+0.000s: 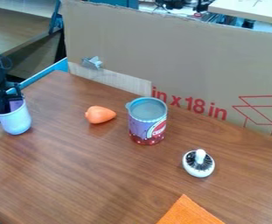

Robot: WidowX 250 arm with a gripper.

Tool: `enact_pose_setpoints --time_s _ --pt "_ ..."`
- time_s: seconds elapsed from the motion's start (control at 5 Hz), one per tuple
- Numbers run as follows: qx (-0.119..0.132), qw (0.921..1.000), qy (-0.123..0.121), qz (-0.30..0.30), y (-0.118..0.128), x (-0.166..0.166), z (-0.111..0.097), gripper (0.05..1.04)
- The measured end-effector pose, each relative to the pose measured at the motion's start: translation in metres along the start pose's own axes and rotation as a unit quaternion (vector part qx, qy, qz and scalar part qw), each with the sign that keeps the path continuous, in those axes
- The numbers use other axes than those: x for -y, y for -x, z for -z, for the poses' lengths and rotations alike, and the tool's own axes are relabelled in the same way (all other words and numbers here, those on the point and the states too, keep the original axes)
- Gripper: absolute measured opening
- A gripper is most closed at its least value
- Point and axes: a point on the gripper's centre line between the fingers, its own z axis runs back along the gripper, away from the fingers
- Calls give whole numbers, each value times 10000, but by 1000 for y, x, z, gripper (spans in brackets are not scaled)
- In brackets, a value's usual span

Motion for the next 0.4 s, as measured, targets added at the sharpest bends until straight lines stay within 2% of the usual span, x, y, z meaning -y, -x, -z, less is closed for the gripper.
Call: enact_pose_setpoints --time_s 0.2,0.4 --pt "4 10000 -10 18 2 1 -1 118" --pt "-148 9998 101 108 10 5 2 317"
